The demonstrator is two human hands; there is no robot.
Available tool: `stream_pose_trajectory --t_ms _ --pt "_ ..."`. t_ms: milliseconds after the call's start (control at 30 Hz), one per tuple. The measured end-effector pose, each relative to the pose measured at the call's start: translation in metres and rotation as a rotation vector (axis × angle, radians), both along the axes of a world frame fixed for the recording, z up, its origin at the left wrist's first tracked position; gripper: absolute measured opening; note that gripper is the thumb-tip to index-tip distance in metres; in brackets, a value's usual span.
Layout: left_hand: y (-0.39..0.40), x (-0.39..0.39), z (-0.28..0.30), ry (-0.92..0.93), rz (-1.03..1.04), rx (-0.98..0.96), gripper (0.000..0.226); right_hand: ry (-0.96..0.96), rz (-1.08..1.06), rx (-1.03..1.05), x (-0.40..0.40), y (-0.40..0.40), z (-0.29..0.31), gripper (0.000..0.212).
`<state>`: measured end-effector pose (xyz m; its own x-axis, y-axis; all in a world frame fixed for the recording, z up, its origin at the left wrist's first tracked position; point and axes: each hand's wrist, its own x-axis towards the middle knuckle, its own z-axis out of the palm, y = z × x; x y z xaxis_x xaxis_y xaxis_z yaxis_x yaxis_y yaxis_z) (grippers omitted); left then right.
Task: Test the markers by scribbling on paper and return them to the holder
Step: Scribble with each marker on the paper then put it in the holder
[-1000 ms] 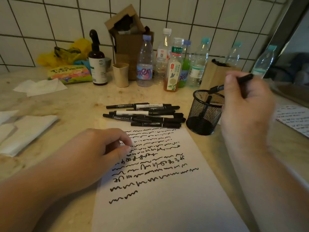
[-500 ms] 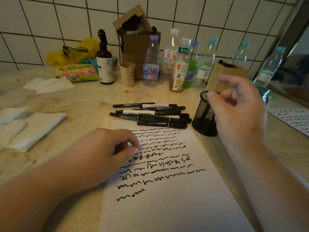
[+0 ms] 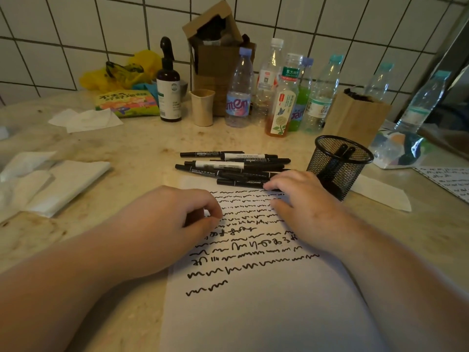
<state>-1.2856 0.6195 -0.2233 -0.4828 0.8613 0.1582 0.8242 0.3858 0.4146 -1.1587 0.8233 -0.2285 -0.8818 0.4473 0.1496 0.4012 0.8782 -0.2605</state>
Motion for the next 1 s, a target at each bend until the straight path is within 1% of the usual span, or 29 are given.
stream_pose_trajectory --t_ms 133,200,300,333,467,533,633,700,833,933,1000 --pt "0.0 0.001 0.001 -0.012 -0.008 -0.007 0.014 -0.013 -0.084 0.022 -0.004 0.002 -0.001 0.039" --pt "0.001 0.002 0.002 -0.015 -0.008 -0.003 0.013 0.011 -0.097 0.008 -0.005 0.001 -0.003 0.03" --pt "0.001 0.003 0.003 -0.027 -0.005 -0.005 0.011 0.061 -0.089 -0.025 -0.002 0.001 -0.002 0.01" --pt "0.001 0.003 0.003 -0.027 -0.005 -0.003 0.011 0.058 -0.084 -0.03 -0.001 0.001 -0.002 0.007" --pt "0.0 0.002 0.003 -0.027 -0.003 -0.003 0.011 0.044 -0.077 -0.109 0.005 -0.001 0.003 0.013" --pt "0.001 0.002 0.004 -0.022 -0.002 0.001 0.011 0.093 -0.065 -0.224 0.008 -0.004 0.006 0.014" --pt "0.0 0.002 0.004 -0.034 0.009 0.018 0.01 0.2 0.032 -0.564 0.01 -0.012 0.014 0.019" --pt "0.0 0.002 0.004 -0.051 0.0 0.035 0.012 0.196 0.101 -0.719 0.011 -0.02 0.017 0.019" --pt "0.002 0.007 0.009 -0.064 -0.054 0.052 0.019 0.207 0.271 -0.939 0.013 -0.029 0.02 0.014" --pt "0.003 0.012 0.011 -0.137 -0.106 0.049 0.014 0.26 0.367 -1.01 0.016 -0.029 0.019 0.015" --pt "0.003 0.012 0.011 -0.191 -0.095 0.049 0.01 0.299 0.385 -1.074 0.017 -0.027 0.018 0.021"
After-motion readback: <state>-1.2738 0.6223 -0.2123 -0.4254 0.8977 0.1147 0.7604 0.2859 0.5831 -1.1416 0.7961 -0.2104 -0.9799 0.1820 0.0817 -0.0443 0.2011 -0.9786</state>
